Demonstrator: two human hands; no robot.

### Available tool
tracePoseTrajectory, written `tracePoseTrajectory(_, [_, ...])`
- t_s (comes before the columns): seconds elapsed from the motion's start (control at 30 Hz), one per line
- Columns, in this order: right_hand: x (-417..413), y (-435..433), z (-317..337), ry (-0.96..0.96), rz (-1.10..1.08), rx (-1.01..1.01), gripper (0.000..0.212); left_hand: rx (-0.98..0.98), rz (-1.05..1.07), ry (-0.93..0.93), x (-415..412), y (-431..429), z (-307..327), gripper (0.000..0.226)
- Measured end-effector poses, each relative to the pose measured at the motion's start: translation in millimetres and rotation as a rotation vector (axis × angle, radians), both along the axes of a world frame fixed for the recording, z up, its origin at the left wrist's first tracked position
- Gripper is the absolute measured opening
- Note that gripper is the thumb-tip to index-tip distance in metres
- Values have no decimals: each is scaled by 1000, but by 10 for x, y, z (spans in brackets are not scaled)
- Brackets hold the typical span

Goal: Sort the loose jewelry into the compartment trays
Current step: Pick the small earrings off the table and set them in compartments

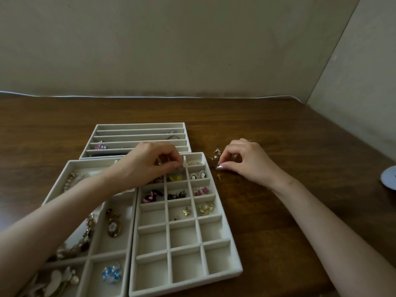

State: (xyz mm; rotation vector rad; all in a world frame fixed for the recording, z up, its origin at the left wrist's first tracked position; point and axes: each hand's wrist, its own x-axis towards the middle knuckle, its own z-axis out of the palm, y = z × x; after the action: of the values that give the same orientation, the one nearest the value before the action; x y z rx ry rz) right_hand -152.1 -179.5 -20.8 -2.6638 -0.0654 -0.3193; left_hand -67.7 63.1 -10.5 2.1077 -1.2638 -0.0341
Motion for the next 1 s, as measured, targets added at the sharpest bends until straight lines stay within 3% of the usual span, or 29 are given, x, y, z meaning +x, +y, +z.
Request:
tracePoseTrajectory(0.4, [4, 87, -46, -26, 73, -19, 6, 19, 3, 0, 15, 6, -12, 7])
tracePoseTrajectory(0.57, [-23, 116, 11, 16, 96, -1, 18, 19, 3, -8, 11, 2, -9, 6])
tracePoseTrajectory(0.83, [1, 130, -15, -3, 73, 4, 6, -49, 41, -16, -46, -70, 21, 9])
tracePoseTrajectory(0.9, [-22, 111, 26, -18, 40, 81, 6, -69, 37, -34, -90, -158, 41, 13])
tracePoseTrajectory(1.0, [-77, 99, 128, -16, 29, 417, 5, -33, 22, -72, -169, -323, 65, 24])
